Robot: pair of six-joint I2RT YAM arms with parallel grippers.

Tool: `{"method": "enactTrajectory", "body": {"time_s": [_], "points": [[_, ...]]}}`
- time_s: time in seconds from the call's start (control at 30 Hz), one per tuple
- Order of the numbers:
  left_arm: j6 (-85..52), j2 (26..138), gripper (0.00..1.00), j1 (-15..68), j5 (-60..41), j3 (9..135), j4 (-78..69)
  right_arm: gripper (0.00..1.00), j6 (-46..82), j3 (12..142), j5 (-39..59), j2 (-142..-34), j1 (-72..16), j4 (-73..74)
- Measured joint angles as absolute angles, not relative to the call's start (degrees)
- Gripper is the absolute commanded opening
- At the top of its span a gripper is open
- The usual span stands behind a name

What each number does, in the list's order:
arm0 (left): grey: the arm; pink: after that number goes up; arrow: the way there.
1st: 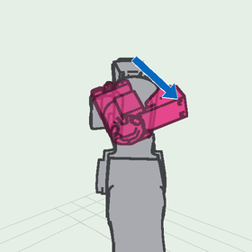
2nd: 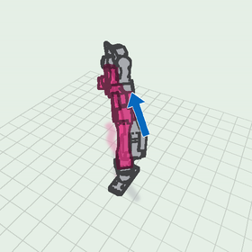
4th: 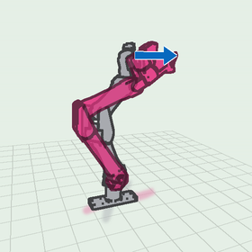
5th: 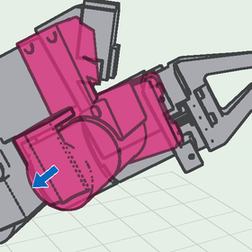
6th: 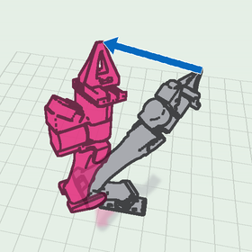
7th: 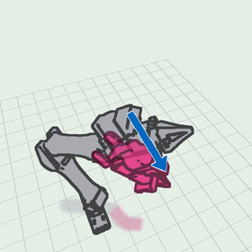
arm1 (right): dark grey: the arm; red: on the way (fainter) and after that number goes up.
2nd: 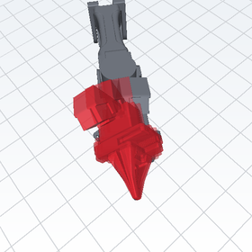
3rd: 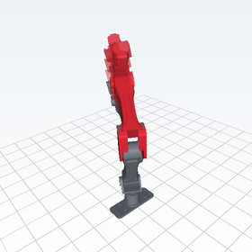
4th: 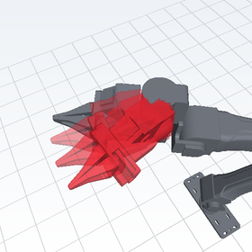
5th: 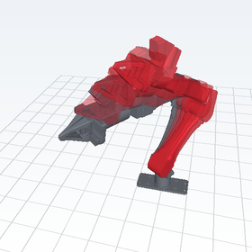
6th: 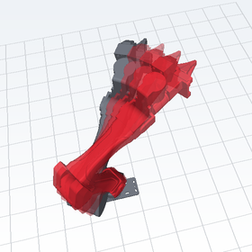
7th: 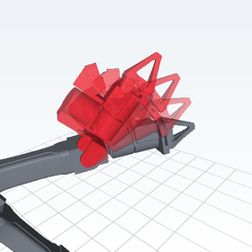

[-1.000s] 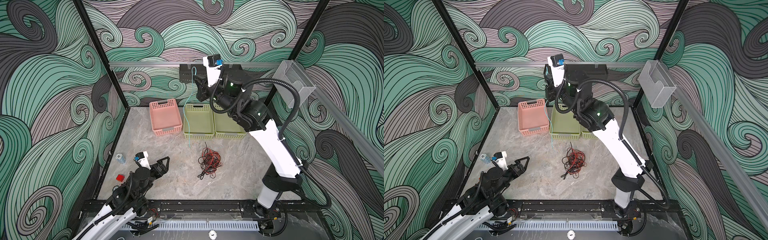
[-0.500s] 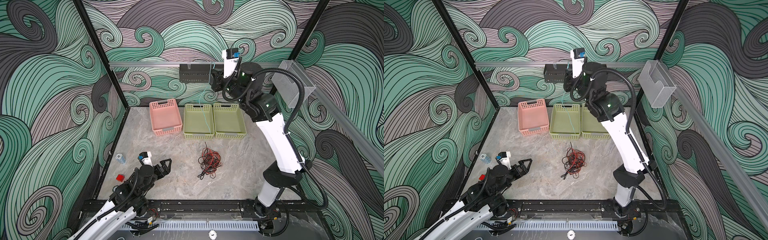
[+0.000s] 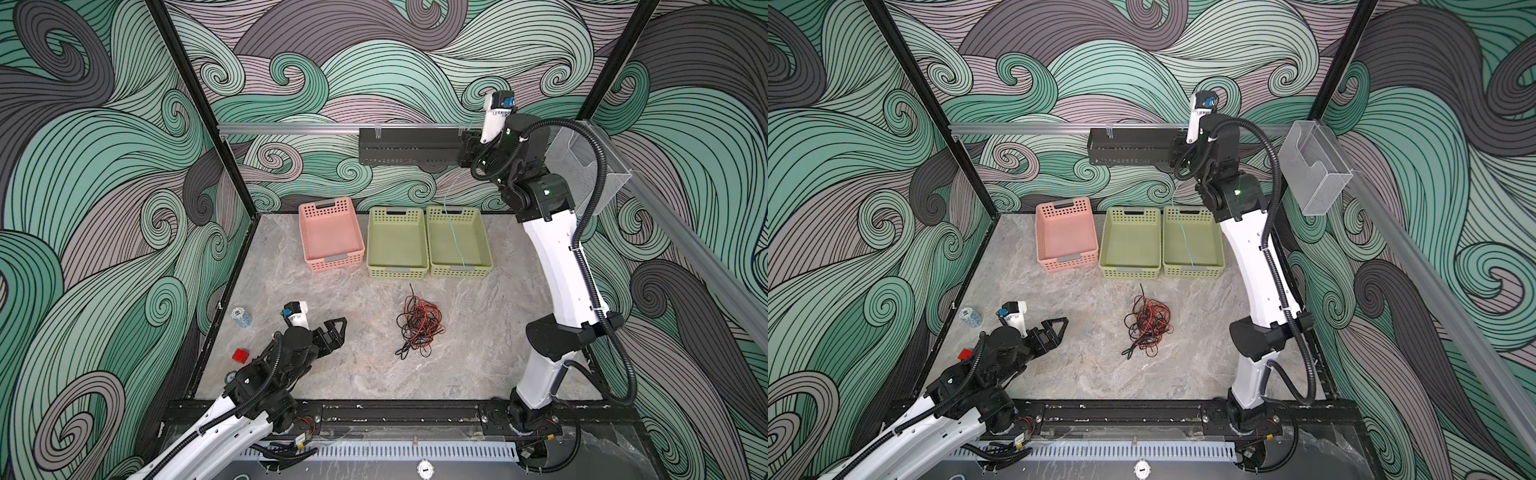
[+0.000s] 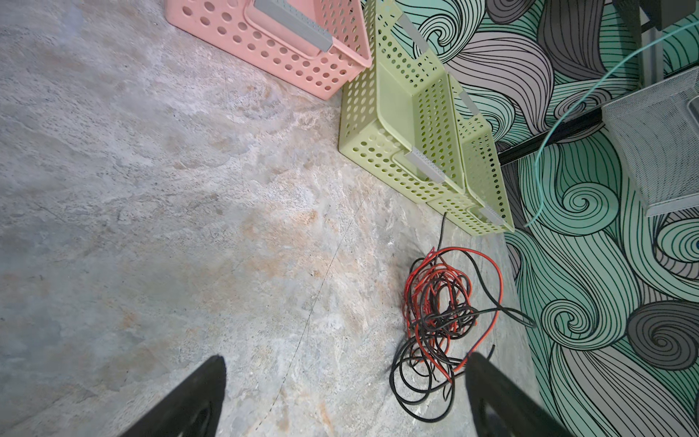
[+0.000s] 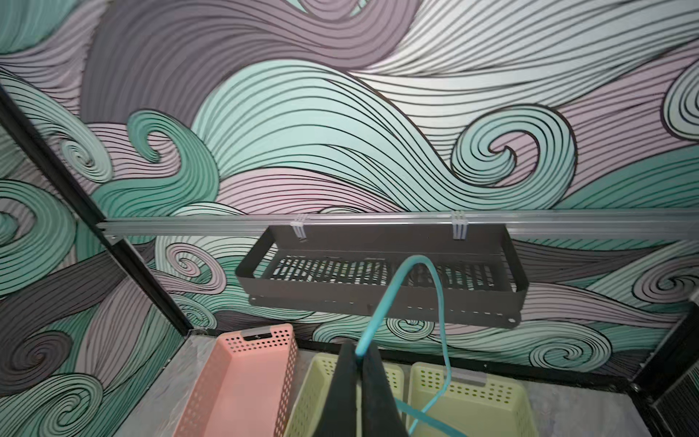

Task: Untangle the cables
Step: 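Lift the teal cable with the right gripper up toward the back rack, then lower the teal cable into the green basket farthest from the left arm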

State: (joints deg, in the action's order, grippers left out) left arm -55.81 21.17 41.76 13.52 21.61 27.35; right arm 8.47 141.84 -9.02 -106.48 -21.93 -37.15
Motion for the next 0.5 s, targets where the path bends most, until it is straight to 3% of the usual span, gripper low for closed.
{"method": "enactTrajectory", "body": {"time_s": [0.33,0.5], "points": [[-55.3,26.7,0.96,41.8,13.0,21.8,26.1,0.0,10.2,131.0,-8.4,-108.3,-18.0,-38.2],[-55.3,27.6,0.96,41.8,12.8,22.6,25.8,0.0,11.9,109.0,-7.3,-101.1,-17.8,-32.3]]}}
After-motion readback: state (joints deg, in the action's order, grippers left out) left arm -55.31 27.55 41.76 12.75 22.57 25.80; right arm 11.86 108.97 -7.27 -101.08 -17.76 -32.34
